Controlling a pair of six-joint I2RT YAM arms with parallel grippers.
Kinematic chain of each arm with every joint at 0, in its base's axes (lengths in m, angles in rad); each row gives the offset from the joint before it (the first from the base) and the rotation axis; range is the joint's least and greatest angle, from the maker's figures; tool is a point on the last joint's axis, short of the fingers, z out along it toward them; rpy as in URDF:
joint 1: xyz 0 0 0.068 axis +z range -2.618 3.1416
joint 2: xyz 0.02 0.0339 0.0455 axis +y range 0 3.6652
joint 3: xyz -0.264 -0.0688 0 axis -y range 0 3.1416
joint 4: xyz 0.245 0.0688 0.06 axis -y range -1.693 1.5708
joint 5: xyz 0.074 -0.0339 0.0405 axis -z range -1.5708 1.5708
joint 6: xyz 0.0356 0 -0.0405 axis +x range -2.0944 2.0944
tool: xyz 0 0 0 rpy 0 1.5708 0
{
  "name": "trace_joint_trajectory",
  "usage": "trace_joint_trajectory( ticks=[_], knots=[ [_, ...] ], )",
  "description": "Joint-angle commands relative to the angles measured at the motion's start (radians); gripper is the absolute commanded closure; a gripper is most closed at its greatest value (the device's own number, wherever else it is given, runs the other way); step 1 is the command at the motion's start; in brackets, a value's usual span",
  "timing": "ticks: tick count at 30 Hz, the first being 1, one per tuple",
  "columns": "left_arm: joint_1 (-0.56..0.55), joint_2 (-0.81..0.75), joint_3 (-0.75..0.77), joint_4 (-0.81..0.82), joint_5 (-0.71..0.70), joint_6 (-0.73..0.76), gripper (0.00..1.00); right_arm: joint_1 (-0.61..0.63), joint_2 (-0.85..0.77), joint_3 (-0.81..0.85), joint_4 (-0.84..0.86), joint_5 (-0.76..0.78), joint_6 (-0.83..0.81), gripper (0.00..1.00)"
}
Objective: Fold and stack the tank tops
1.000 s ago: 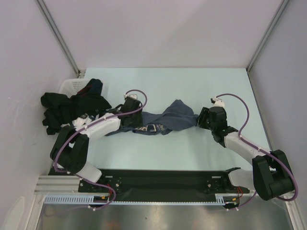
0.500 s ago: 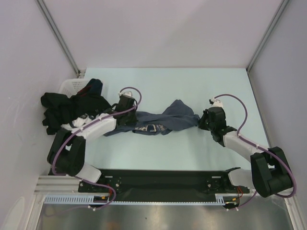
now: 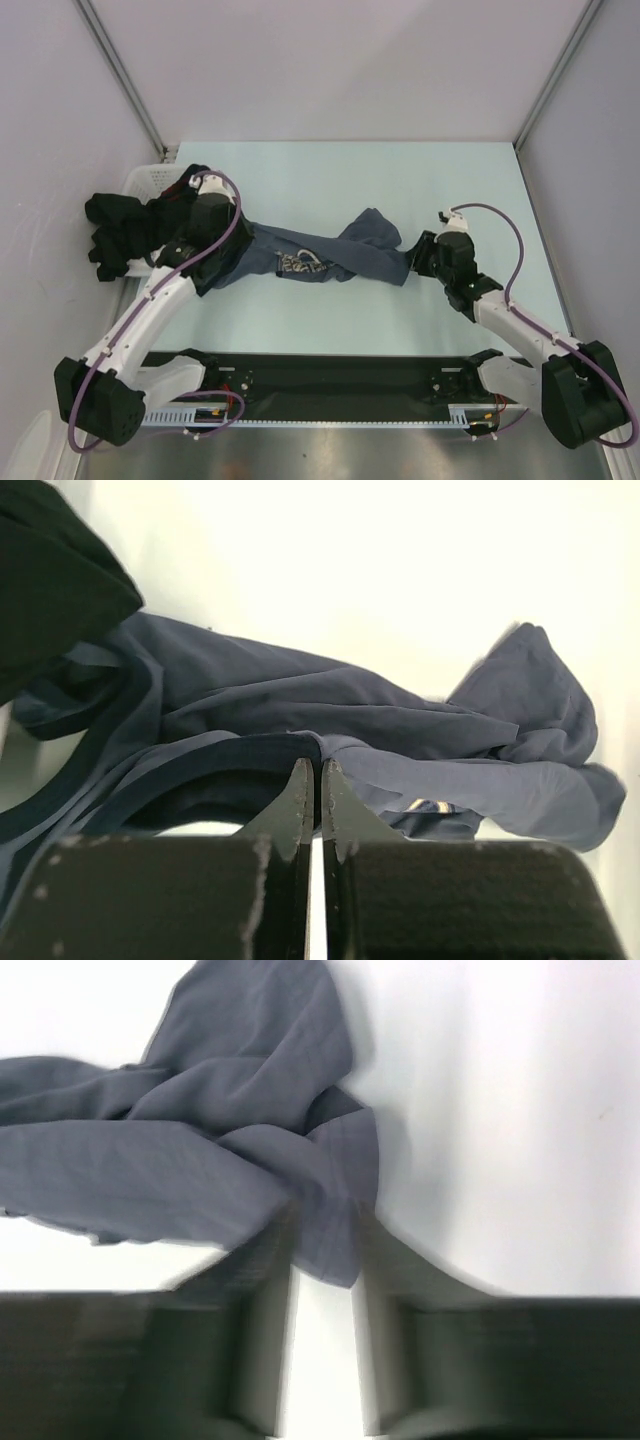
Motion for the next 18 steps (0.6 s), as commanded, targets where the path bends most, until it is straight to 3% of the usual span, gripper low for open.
trace_joint_trajectory(
  ticks=[1,2,10,18],
  knots=[
    [0.022,-0.057,-0.002,-0.021,-0.032,0.017,1.00,0.016,-0.052,-0.029,-0.037,-0.023,0.033,0.56],
    [0.024,-0.065,0.002,-0.022,-0.030,0.019,1.00,0.014,-0.060,-0.034,-0.042,-0.029,0.034,0.49],
    [0.026,-0.021,-0.005,-0.012,0.007,0.023,1.00,0.022,-0.075,-0.107,-0.028,-0.196,0.076,0.47],
    [0.027,0.004,0.003,-0.004,-0.006,0.017,1.00,0.066,0.003,-0.145,0.040,-0.204,0.125,0.32]
  ],
)
